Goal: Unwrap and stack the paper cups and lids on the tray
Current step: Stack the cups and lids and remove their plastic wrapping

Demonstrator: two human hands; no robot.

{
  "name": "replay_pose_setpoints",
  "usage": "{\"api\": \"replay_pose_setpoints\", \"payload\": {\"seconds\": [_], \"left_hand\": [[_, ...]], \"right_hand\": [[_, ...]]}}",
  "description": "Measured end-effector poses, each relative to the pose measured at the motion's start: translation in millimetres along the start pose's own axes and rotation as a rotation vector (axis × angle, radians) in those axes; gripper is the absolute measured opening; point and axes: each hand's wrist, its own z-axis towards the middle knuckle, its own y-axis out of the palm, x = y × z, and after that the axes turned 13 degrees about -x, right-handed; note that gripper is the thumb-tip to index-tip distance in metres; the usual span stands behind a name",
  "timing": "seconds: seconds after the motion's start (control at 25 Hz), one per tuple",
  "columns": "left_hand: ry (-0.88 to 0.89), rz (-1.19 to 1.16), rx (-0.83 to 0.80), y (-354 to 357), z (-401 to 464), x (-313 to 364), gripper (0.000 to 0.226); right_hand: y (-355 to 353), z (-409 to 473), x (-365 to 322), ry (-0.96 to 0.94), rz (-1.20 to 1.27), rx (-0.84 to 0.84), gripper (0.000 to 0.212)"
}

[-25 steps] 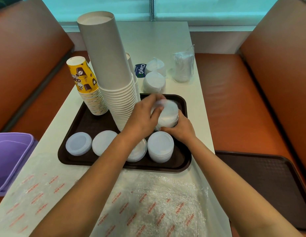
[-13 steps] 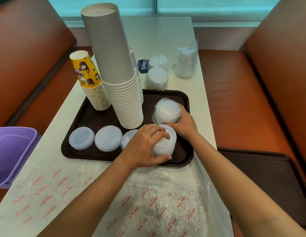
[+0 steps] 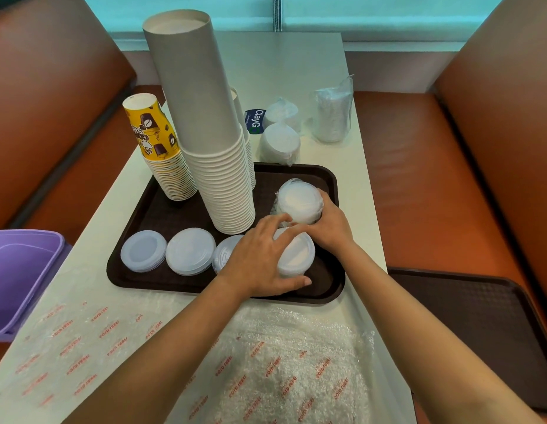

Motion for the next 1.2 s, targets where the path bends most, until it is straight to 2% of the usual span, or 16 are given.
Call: {"api": "replay_pose_setpoints", "payload": {"seconds": [0.16,0.32,0.56,0.6,0.68,0.76,0.8,0.88,0.96,1.08,1.2], "left_hand": [[-0.105,-0.099,-0.045,-8,7,8,0.084],[-0.155,-0.165,-0.083,-9,13,8,0.067],[-0.171,-0.092,-0.172,-7,14,8,0.070],[-0.160,-0.068,-0.136,-9,12,9,0.073],[-0.082,-0.037,0.068,-16,12,14,0.070],[-0.018,-0.074,0.275,-31,28,18,0.053],[-0.016,-0.104,0.268,-41,42,19,0.044],[-0.057,-0.084,0.121,-58,74,18,0.036],[-0.108,0.055,-0.063,-66,103,10,0.038],[-0.159,0.144,-0.350,-69,128,-4,0.041],[-0.159,0.174,-0.481,-71,132,-7,0.044]], "right_hand": [[-1,1,0,0.001,-0.017,0.003,0.081],[0,1,0,0.006,-0.005,0.006,0.083],[0,1,0,0.008,-0.010,0.003,0.086],[1,1,0,0.009,-0.010,0.003,0.084],[0,1,1,0.013,-0.003,0.002,0.079],[0,2,1,0.023,-0.013,-0.003,0.077],[0,2,1,0.028,-0.020,-0.006,0.078],[-1,2,0,0.032,-0.016,-0.013,0.085],[-1,2,0,0.036,-0.010,-0.026,0.093],[0,2,2,0.034,-0.018,-0.023,0.093],[0,2,1,0.037,-0.014,-0.025,0.089]]}}
